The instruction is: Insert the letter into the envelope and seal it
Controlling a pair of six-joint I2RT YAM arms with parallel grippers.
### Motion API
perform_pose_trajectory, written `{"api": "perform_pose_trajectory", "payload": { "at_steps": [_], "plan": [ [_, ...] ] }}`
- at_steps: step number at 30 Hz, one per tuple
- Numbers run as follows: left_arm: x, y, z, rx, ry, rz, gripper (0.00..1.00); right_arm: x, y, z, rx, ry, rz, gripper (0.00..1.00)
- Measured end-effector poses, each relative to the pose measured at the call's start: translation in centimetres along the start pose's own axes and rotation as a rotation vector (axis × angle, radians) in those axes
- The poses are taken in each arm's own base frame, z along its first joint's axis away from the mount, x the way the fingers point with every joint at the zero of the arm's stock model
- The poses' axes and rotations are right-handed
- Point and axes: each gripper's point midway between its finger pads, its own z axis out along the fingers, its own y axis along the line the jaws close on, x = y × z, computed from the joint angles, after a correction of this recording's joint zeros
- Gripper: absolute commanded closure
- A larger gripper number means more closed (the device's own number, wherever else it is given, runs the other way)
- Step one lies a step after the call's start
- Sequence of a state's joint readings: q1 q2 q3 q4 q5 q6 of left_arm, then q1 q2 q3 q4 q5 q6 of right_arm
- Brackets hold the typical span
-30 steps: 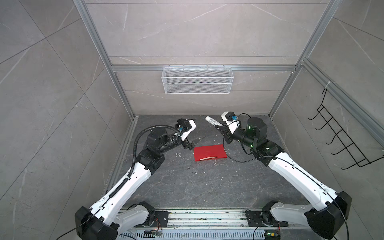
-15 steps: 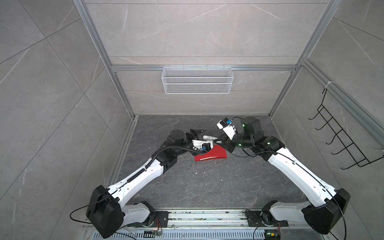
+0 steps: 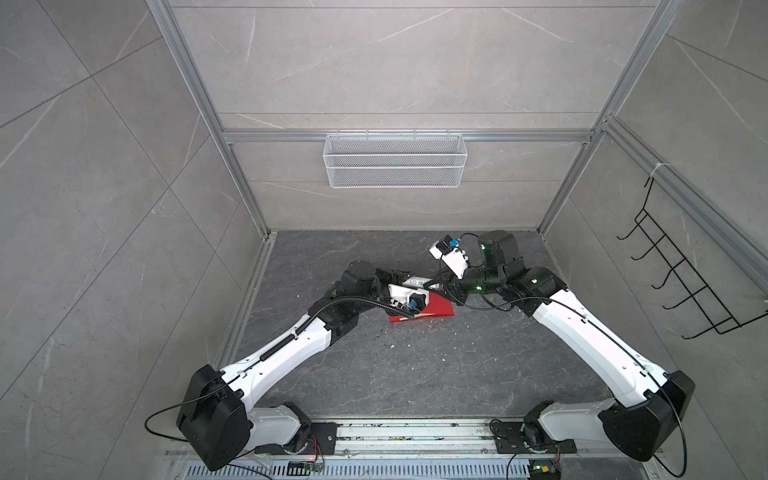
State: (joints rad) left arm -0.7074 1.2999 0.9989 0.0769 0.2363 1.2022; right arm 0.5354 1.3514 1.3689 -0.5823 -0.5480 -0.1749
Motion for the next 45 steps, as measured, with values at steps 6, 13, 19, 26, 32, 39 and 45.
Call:
{"api": "perform_pose_trajectory", "payload": {
  "at_steps": [6,13,19,26,32,39,45],
  "plan": [
    [0.3,0.0,0.0,-0.001,0.017,0.004,0.94,0.3,0.0,0.2,-0.011,0.012,0.009,1.0],
    [0.3,0.1,0.2,-0.009,0.016,-0.002,1.0,0.2,0.1,0.3,-0.02,0.008,-0.009,0.39],
    [0.0,-0.6,0.3,0.011,-0.016,-0.046,1.0,-0.1,0.7,-0.6,-0.018,-0.025,-0.09,0.25],
    [-0.6,-1.1,-0.5,0.063,-0.095,-0.147,1.0,0.6,1.4,-1.6,-0.009,-0.057,-0.243,0.39],
    [-1.0,-1.9,-1.2,0.121,-0.144,-0.219,1.0,1.2,1.4,-1.1,-0.01,-0.073,-0.327,0.48],
    [-1.4,-2.6,-1.5,0.169,-0.168,-0.262,1.0,0.6,2.0,-1.0,-0.022,-0.105,-0.403,0.49],
    [-1.7,-2.7,-1.6,0.182,-0.188,-0.266,1.0,0.5,2.9,-0.8,-0.04,-0.113,-0.455,0.53]
  ]
}}
